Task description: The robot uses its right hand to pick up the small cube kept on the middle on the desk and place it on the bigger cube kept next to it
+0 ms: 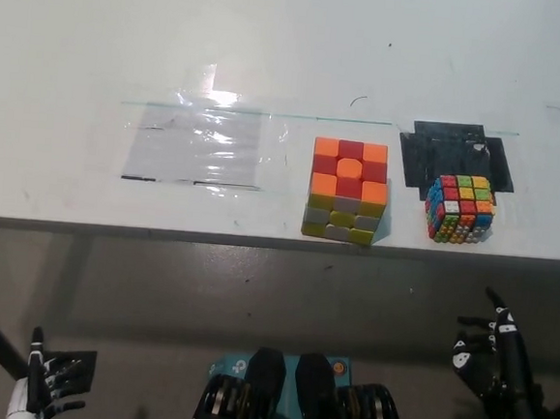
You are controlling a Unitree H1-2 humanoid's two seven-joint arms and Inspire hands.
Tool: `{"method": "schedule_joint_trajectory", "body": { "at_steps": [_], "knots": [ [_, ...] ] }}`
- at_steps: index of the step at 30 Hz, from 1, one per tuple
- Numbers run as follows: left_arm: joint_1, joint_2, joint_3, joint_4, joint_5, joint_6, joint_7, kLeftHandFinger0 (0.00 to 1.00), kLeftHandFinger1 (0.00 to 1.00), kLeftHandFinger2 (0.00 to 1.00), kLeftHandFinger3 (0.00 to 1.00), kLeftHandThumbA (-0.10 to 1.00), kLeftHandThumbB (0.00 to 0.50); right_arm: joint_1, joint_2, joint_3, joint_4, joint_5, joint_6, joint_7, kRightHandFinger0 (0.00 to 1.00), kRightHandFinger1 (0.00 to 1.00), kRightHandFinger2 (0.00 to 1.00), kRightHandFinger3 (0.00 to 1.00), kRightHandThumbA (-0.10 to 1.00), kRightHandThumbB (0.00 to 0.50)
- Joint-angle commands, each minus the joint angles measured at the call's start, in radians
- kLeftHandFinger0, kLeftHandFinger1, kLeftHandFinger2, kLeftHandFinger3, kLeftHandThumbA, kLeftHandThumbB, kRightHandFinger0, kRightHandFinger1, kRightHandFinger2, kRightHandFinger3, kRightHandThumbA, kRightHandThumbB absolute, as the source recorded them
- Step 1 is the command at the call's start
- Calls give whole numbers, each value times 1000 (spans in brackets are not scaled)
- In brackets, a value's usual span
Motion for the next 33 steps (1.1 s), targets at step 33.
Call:
{"method": "schedule_joint_trajectory", "body": {
  "at_steps": [33],
  "knots": [
    [11, 17, 2, -2, -11, -44, 26, 484, 561, 691, 762, 1000, 291, -74, -174, 25, -873, -149, 174, 266, 652, 760, 718, 1000, 482, 162]
  ]
}}
